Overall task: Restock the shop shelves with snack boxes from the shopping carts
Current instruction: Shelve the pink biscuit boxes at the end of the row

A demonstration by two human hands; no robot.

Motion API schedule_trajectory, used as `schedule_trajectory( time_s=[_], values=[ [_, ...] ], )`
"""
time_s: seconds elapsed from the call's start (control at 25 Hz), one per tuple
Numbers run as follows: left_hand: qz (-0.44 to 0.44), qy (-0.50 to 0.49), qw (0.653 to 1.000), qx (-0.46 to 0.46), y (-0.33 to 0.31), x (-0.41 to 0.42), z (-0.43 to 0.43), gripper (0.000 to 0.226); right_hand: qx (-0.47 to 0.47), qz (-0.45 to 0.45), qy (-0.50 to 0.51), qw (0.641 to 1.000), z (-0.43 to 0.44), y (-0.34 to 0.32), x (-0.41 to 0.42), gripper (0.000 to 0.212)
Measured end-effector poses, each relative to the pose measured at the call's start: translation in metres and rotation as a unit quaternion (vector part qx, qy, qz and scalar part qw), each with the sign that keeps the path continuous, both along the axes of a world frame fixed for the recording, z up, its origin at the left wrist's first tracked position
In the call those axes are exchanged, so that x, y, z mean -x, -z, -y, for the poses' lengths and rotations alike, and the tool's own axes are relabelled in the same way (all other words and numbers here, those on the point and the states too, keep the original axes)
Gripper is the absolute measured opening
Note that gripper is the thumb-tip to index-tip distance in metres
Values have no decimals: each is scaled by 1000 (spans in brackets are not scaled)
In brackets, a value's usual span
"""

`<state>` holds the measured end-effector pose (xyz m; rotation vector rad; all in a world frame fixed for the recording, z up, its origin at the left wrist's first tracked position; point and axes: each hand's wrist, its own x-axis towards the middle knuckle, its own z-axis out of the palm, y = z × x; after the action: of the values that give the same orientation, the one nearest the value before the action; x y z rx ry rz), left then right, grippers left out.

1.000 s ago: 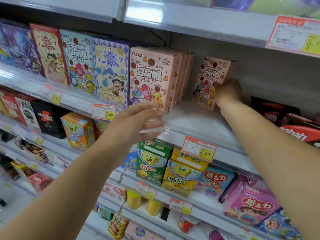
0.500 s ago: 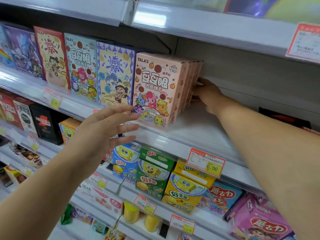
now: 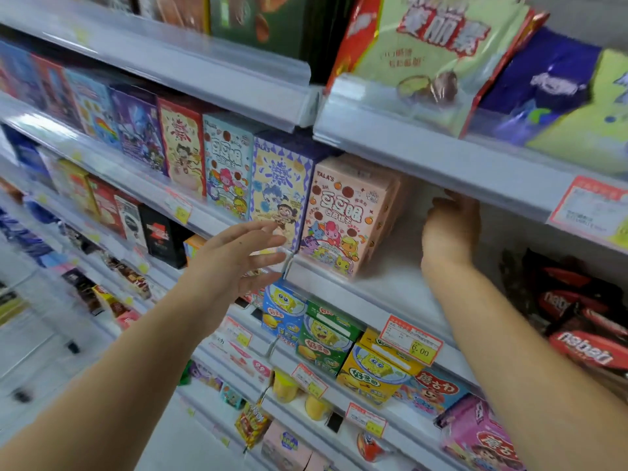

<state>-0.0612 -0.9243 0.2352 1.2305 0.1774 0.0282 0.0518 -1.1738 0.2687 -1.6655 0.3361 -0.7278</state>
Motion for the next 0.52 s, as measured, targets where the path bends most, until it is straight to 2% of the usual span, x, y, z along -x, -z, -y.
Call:
schedule_trajectory(
  time_s=[0.12,0.2,0.32,0.44,0.52],
  values=[
    [-34,-17,999,-2,-20,17,-8,24,-36,46,-29,998,-26,-2,75,24],
    [-62,-35,997,8,-28,34,-20,23,-48,47,-93,993,-49,-12,128,30],
    [-95,-77,992,7,-27,59,-52,21,-57,-10,-213,975,-92,-15,162,31],
    [-104,-134,985,19,-18,88,-109,29,-57,-98,-333,936,-162,-10,164,21],
    [-118,-167,979,22,-11,105,-157,30,-62,-143,-378,913,-216,-3,163,19]
  ],
)
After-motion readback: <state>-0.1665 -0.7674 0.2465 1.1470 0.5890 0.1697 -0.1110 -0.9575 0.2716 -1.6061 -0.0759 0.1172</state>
